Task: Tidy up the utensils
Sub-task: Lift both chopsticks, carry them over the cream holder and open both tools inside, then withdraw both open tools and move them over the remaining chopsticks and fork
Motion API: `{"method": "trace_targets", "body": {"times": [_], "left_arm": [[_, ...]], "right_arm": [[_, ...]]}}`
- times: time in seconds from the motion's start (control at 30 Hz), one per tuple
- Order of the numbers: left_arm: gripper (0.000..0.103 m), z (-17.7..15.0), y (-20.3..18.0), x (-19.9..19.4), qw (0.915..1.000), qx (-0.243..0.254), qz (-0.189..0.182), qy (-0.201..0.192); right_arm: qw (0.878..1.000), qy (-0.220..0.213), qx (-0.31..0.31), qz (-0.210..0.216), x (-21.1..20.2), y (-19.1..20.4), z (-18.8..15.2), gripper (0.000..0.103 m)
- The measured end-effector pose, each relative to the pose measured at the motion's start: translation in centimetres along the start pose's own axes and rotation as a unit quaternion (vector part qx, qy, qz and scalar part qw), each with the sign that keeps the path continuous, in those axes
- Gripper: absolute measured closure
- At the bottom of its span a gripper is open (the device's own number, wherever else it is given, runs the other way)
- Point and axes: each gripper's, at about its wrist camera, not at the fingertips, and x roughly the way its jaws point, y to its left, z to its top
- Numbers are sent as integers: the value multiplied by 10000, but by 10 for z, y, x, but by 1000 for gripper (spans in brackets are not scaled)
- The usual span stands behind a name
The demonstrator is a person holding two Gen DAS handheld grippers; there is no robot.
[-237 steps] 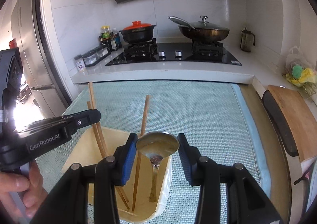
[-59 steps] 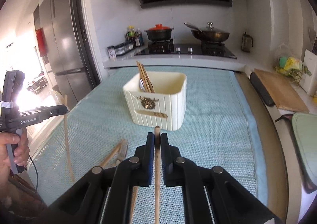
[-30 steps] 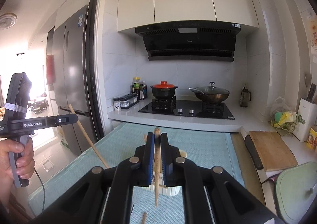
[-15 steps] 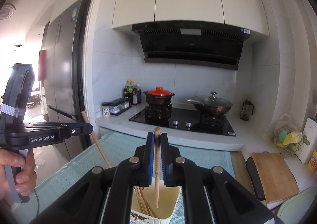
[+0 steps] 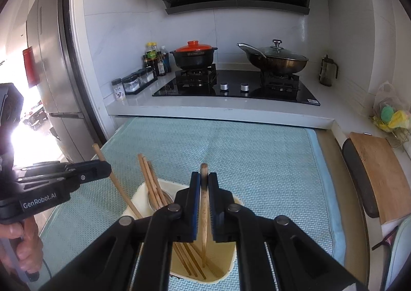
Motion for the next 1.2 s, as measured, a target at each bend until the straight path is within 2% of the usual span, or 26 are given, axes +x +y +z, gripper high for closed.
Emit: {"method": "trace_targets", "body": {"times": [0.03, 0.07, 0.1, 0.13, 0.17, 0.27, 0.4, 0.57, 0.7, 0.77, 0.83, 1.0, 1.13, 1.2], "left_arm": [[92, 1, 0, -1, 10000, 1, 16, -14], [77, 0, 0, -4, 10000, 1, 11, -45], [56, 0, 0, -8, 9999, 7, 30, -107], [47, -1, -1, -14, 9998, 34, 90, -200], [35, -3, -1, -23, 9994, 87, 149, -311], [25, -14, -3, -46, 9979, 364, 265, -466], [8, -49, -5, -84, 9943, 716, 484, -617], [2, -112, -10, -117, 9924, 891, 545, -645], [1, -163, -14, -126, 9917, 788, 777, -654], [1, -184, -17, -126, 9906, 757, 915, -675], [1, -200, -21, -124, 9904, 689, 1058, -563], [1, -236, -23, -126, 9926, 393, 1089, -357], [1, -258, -24, -133, 9942, 265, 961, -407], [1, -268, -25, -134, 9936, 201, 1009, -468]], "right_arm": [[10000, 0, 82, 38, 2, -2, 0, 95], [9999, -12, 134, 33, 2, -2, 2, 85], [9998, -54, 173, 26, 1, -3, 3, 75], [9997, -154, 204, 41, -4, -3, 3, 52], [9993, -304, 207, 56, -11, -2, 4, 43], [9982, -594, 44, -64, -36, 4, 3, 43], [9965, -810, -107, -146, -76, 7, -9, 43], [9956, -795, -337, -364, -120, 4, -50, 36], [9951, -578, -464, -656, -141, 1, -98, 34], [9948, -423, -489, -785, -149, 1, -124, 28], [9948, -282, -447, -870, -154, 2, -150, 25], [9950, -13, -199, -981, -162, 5, -213, 24], [9942, 155, -128, -1059, -166, 6, -253, 23], [9943, 217, -111, -1040, -168, 8, -268, 22]]}}
